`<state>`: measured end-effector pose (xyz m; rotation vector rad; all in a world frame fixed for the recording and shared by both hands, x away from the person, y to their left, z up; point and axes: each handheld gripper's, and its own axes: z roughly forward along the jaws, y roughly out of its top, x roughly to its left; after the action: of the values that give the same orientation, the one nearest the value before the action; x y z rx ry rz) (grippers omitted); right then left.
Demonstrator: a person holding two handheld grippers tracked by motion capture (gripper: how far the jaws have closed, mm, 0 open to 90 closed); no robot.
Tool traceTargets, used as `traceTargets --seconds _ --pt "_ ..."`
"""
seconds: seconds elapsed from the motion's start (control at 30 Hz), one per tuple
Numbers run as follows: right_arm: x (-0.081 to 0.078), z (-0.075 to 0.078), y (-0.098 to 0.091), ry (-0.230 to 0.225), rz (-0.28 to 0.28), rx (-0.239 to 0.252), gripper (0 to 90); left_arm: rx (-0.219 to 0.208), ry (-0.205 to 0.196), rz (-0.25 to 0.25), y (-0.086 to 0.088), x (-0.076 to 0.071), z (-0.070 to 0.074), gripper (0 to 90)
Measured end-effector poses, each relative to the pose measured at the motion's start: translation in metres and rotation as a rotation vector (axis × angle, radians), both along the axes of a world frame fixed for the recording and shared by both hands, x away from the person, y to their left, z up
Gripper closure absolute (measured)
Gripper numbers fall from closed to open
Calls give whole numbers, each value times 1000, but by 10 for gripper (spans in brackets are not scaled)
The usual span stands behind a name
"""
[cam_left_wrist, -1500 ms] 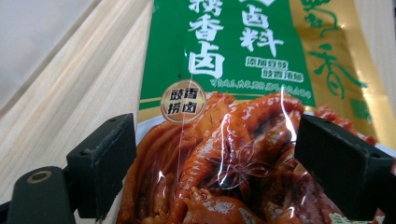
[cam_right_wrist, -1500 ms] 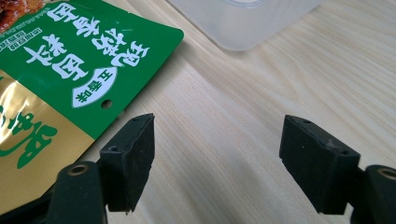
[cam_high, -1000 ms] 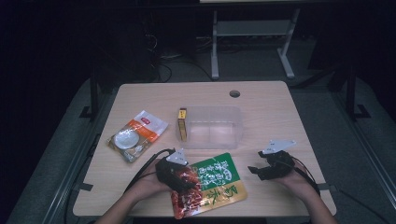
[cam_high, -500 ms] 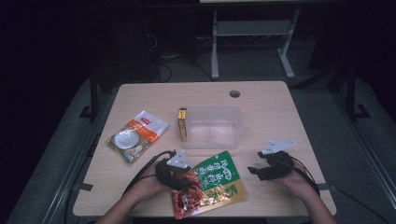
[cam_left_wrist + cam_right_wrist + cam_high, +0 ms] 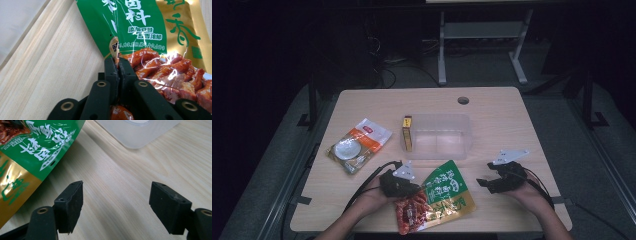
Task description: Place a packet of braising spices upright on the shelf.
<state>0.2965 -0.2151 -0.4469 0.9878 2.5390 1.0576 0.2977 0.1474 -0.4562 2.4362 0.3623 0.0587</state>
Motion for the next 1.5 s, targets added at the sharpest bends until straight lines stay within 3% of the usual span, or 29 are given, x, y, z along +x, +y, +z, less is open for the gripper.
traceTargets --seconds 0.23,0.43,0.7,1.0,1.27,1.5 --pt "-1 3 0 20 8 30 269 -33 22 22 3 0 6 894" --pt "-5 10 2 17 36 70 261 -87 -12 46 10 -3 21 896" --pt "-9 24 13 36 115 180 232 -115 -58 73 21 -7 37 897" --pt "-6 36 39 23 182 222 244 -170 -91 121 39 -9 52 897" --pt "11 44 68 15 232 270 347 -205 -121 143 51 -12 63 897" --pt "29 49 100 60 330 269 566 -232 -153 152 55 -16 68 897"
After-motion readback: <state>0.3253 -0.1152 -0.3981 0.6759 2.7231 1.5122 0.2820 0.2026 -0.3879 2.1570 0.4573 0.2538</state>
